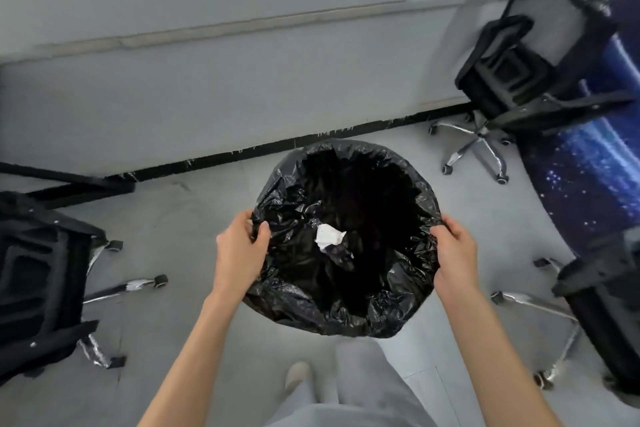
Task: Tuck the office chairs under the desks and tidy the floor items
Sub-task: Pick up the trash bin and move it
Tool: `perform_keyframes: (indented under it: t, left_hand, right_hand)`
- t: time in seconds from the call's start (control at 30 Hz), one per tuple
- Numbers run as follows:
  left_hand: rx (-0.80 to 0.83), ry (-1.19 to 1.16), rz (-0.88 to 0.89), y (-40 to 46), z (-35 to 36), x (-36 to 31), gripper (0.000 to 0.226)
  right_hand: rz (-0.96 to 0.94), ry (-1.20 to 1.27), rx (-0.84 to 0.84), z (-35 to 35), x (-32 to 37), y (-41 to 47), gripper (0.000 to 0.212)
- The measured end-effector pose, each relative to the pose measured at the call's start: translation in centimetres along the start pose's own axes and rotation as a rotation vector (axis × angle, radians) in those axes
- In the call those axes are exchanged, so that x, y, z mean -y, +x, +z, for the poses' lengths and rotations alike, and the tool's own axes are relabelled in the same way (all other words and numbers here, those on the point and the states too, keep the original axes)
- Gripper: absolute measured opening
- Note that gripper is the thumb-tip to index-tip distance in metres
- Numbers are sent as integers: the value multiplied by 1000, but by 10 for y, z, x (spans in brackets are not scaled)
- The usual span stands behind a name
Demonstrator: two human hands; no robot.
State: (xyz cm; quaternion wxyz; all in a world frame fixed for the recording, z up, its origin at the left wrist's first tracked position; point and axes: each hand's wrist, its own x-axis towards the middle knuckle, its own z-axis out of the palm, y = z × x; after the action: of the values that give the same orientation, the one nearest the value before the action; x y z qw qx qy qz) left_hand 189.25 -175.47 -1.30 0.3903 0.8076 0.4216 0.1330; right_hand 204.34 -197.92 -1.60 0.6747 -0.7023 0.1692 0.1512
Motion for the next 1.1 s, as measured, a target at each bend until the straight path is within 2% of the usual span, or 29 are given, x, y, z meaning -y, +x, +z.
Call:
perform_keyframes:
  t: [0.2,0.4,0.5,0.8,1.0,1.1]
  left_hand:
    - [111,5,73,61,80,-63,31]
    - [133,49,66,131,163,-136,36]
    - [146,74,53,162,187,-165,31]
    - [233,116,63,301,261,-232,34]
    - [351,158,173,428,323,-283,33]
    - [406,146,197,478,350,-310,20]
  right_hand:
    - [48,86,-165,-27,24,83,28]
    - [32,50,-182,-39,69,192,29]
    - [26,31,-208,-37,92,237,29]
    - [117,99,-286,10,133,383,29]
    - [133,141,-407,49,161,488,30]
    - [149,140,-437,63,174,532,31]
